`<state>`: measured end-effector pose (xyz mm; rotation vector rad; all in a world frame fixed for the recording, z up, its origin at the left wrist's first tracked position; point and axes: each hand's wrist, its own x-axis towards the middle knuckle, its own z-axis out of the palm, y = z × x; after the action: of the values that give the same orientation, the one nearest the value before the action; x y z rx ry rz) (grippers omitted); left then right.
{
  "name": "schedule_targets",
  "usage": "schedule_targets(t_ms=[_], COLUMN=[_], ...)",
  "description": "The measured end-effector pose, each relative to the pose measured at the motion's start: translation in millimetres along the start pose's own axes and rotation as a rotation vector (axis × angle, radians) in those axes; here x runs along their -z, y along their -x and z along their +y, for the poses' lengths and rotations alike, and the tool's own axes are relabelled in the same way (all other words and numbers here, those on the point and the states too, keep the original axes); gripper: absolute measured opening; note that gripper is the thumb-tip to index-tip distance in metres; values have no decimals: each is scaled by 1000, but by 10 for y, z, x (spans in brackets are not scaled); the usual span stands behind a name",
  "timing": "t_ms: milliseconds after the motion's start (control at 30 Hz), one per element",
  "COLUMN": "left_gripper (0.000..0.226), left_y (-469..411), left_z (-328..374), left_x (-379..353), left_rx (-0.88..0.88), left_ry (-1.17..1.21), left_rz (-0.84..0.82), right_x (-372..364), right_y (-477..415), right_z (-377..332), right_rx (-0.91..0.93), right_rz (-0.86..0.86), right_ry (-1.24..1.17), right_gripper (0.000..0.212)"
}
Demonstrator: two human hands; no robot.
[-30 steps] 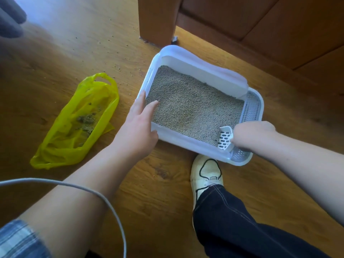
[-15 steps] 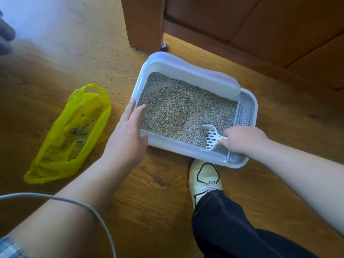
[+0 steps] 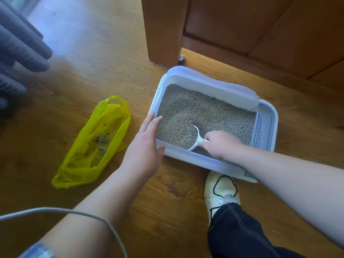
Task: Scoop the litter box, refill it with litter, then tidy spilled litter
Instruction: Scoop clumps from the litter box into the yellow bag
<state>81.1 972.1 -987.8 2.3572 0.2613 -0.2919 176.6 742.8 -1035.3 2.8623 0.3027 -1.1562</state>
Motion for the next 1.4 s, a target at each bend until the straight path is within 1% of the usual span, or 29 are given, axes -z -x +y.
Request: schedule_targets(t_ms=[133,267,500,667,800,833,933,967,1067,1200,1400], left_gripper=[82,83,83,83,82,82,81,81,80,77,72], left_y=[-14,-21,-38,-41,-40,-39,-36,-37,-36,-28,-28], left_z=[-8,-8,-30,-25,-24,-28,-34,-31,-12,-1,3], left_x=[7,21,20,24,21,21,25,24,26,32,29], left_rx=[9,3,8,6,11,9,9,10,19,19,18], left_ry=[0,6,21,19,15,16,19,21,24,17,16], left_rz=[1,5,18,23,23,22,20,19,11,5,2], right_x=[-82,-171,-210,-198,-169,-160,-169,-177,-196,-215,-190], right_y=[-85,-102,-26,-1,40,56,98,116,162,179,191], right_z=[-92,56,239,311,334,333,334,329,304,268,275], right_rx=[31,84,178,234,247,248,249,244,221,190,190], right_rz=[-7,-13,64,143,188,194,226,237,220,167,167], right_ry=[-117,-225,-401,-394,-368,-363,-364,-375,-390,-352,-373], right_gripper=[44,42,31,30,45,43,26,25,28,23,30])
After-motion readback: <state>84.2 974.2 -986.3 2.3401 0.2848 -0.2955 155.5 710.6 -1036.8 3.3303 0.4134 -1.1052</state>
